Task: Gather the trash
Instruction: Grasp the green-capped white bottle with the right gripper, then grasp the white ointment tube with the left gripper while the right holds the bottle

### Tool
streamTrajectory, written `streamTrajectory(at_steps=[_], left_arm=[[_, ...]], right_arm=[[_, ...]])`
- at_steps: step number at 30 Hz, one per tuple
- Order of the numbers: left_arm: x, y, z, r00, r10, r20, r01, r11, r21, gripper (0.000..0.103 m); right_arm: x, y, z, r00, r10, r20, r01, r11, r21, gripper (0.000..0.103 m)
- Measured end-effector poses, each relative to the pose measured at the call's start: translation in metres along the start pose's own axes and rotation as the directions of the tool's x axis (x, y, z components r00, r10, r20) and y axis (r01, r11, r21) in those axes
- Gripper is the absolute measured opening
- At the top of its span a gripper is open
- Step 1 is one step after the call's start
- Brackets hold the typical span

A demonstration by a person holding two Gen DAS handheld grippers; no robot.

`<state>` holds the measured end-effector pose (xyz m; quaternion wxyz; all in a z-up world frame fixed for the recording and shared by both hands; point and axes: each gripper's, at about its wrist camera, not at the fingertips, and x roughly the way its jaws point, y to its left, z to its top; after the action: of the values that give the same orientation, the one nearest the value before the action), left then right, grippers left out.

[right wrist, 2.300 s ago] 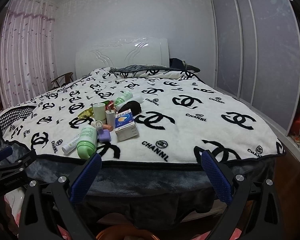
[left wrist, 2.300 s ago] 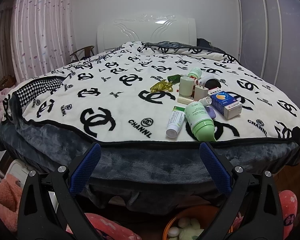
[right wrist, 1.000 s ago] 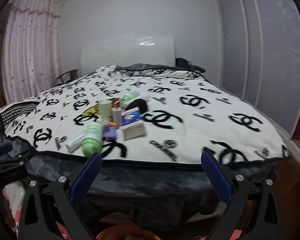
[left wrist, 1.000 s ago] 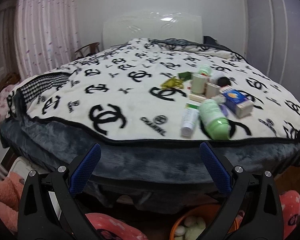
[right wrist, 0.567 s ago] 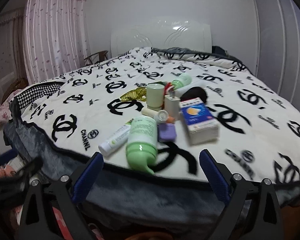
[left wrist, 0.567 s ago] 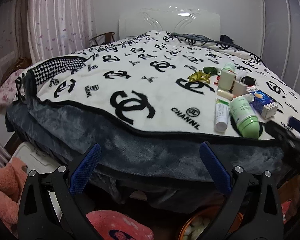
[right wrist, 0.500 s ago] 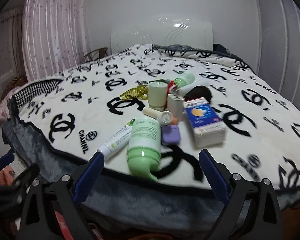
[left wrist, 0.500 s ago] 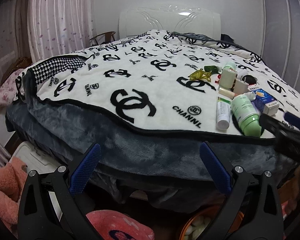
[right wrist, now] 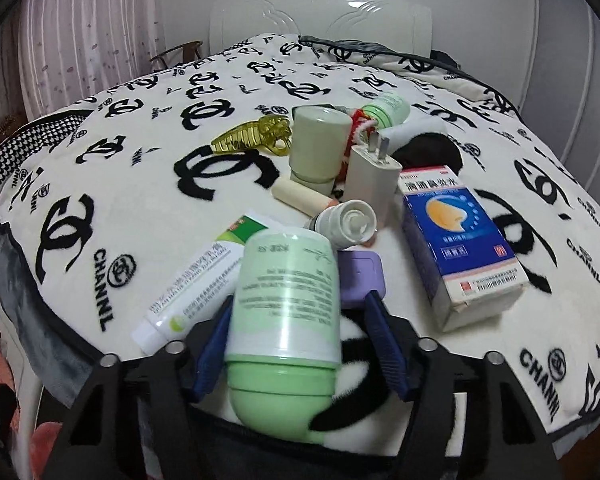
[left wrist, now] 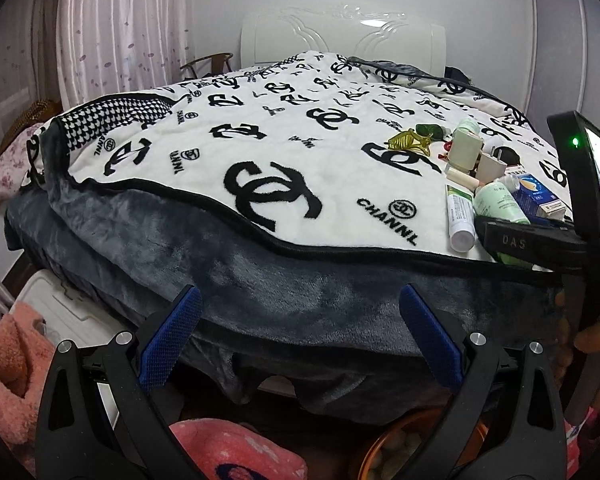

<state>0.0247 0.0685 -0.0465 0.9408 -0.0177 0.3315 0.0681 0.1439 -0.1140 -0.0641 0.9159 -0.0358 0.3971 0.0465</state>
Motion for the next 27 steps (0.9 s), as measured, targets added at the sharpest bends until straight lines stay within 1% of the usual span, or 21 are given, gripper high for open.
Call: streamTrajectory(at_steps=[1, 6, 11, 13, 16, 17, 18, 20, 23, 27], left_arm=[[0.000, -0.001, 0.000, 1.000, -0.001, -0.001, 0.001, 1.000, 0.002, 0.096], [-0.002, -0.002, 0.000, 1.000, -0.004, 0.005, 0.004, 1.000, 0.007, 0.096], [0.001, -0.008, 0.001, 1.000, -0.022, 0.008, 0.022, 1.000, 0.005, 0.096], [0.004, -0.012, 0.003, 0.998, -0.067, 0.016, 0.067, 0.998, -0.006, 0.096], [0.010, -0.027, 0.013, 0.984, -0.177, 0.024, 0.177, 0.984, -0.001, 0.096], [0.013, -0.034, 0.018, 0.980, -0.198, 0.029, 0.197, 0.980, 0.015, 0.096], [0.017, -0.045, 0.026, 0.978, -0.204, 0.033, 0.202, 0.978, 0.045, 0.096], [0.030, -0.065, 0.037, 0.982, -0.190, 0.025, 0.186, 0.977, 0.102, 0.096], [0.052, -0.089, 0.049, 0.980, -0.193, -0.036, 0.197, 0.966, 0.169, 0.096], [0.079, -0.122, 0.055, 0.977, -0.185, -0.106, 0.206, 0.946, 0.251, 0.096]], right_arm=[[-0.001, -0.001, 0.000, 1.000, 0.029, -0.003, -0.029, 1.000, 0.012, 0.047], [-0.013, -0.008, -0.007, 0.998, 0.054, 0.027, -0.055, 0.998, 0.043, 0.047], [-0.049, -0.020, -0.014, 0.992, 0.067, 0.107, -0.072, 0.997, 0.042, 0.047], [-0.068, -0.028, -0.016, 0.986, 0.071, 0.148, -0.079, 0.996, 0.051, 0.047], [-0.096, -0.040, -0.021, 0.977, 0.081, 0.199, -0.095, 0.994, 0.060, 0.047], [-0.103, -0.043, -0.023, 0.974, 0.082, 0.213, -0.098, 0.993, 0.065, 0.047], [-0.112, -0.047, -0.026, 0.970, 0.082, 0.228, -0.100, 0.993, 0.070, 0.047], [-0.129, -0.055, -0.031, 0.963, 0.076, 0.260, -0.102, 0.991, 0.087, 0.047], [-0.151, -0.064, -0.040, 0.950, 0.052, 0.307, -0.089, 0.990, 0.108, 0.047], [-0.166, -0.072, -0.047, 0.941, 0.048, 0.334, -0.094, 0.988, 0.122, 0.047]])
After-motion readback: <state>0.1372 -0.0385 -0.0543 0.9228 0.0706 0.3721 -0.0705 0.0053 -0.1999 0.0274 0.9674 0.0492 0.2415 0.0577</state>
